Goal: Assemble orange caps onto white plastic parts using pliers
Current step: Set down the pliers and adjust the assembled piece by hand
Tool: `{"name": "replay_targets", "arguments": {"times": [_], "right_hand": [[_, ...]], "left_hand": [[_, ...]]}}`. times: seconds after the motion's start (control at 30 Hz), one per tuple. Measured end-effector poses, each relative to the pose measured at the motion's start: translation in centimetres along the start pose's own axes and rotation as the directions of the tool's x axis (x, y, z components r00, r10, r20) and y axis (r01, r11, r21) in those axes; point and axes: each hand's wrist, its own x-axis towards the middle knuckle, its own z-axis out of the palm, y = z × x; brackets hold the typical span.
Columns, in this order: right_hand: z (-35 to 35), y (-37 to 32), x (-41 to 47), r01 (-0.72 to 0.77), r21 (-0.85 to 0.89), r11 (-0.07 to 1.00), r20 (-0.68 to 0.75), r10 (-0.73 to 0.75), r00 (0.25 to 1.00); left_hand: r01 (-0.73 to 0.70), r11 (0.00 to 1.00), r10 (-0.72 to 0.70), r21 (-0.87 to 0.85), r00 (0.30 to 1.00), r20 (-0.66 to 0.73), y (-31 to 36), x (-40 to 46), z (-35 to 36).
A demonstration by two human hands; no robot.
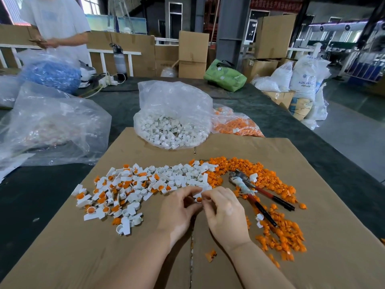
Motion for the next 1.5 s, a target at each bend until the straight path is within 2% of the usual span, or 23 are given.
{"name": "replay_targets", "arguments": {"times": [0.13,0.33,0.4,0.5,0.57,0.8,0.93,1.0,1.07,1.17,1.23,1.3,1.5], "right_hand": [[0.0,-0.2,0.0,0.042,-0.018,0.999,0.021,-0.042,0.999],[0.1,-0.2,0.1,0.03,-0.063,0.998,-0.015,-0.031,0.999],[0.2,0.0,0.0,-0.05,-0.118,0.992,-0.077,0.041,0.996],[0.2,0.2,0.1,-0.26,-0.158,0.953,-0.205,0.226,0.952],[0.3,0.2,0.1,-0.32,-0.168,0.932,-0.242,0.275,0.93],[0.4,0.3,0.0,-0.336,-0.252,0.908,-0.238,0.278,0.931],[0.5,0.3,-0.1,-0.34,-0.291,0.894,-0.231,0.279,0.932],[0.5,0.3,0.0,-0.337,-0.305,0.891,-0.225,0.276,0.934],[0.6,0.2,0.0,-0.334,-0.316,0.888,-0.218,0.274,0.937],[0.6,0.2,0.0,-0.325,-0.324,0.889,-0.207,0.269,0.941],[0.6,0.1,0.0,-0.319,-0.326,0.89,-0.19,0.268,0.944],[0.6,0.2,-0.1,-0.321,-0.329,0.888,-0.168,0.279,0.945],[0.6,0.1,0.0,-0.319,-0.326,0.89,-0.127,0.294,0.947]], "left_hand": [[-0.019,1.0,0.019,0.003,1.0,0.001,0.2,-0.1,0.0],[-0.002,1.0,0.002,0.008,1.0,-0.021,0.5,-0.4,0.1],[0.021,0.999,-0.019,0.026,0.997,-0.076,0.4,-0.3,0.1],[0.09,0.994,-0.076,0.067,0.978,-0.192,0.2,-0.1,0.1],[0.15,0.985,-0.127,0.08,0.963,-0.239,0.1,0.0,0.1],[0.294,0.885,-0.202,0.361,0.941,-0.271,-0.4,0.4,-0.3],[0.311,0.847,-0.195,0.432,0.936,-0.292,-0.4,0.3,0.1],[0.268,0.862,-0.133,0.43,0.938,-0.319,-0.4,0.3,0.2],[0.153,0.882,-0.012,0.446,0.953,-0.304,-0.3,0.2,0.3],[-0.017,0.833,0.106,0.553,0.986,-0.13,-0.3,0.3,0.7],[-0.073,0.797,0.107,0.6,0.994,-0.021,-0.6,0.6,1.2],[-0.092,0.787,0.096,0.61,0.995,0.026,-0.8,0.8,1.5],[-0.184,0.85,0.199,0.493,0.98,0.021,-0.7,0.7,1.4]]}}
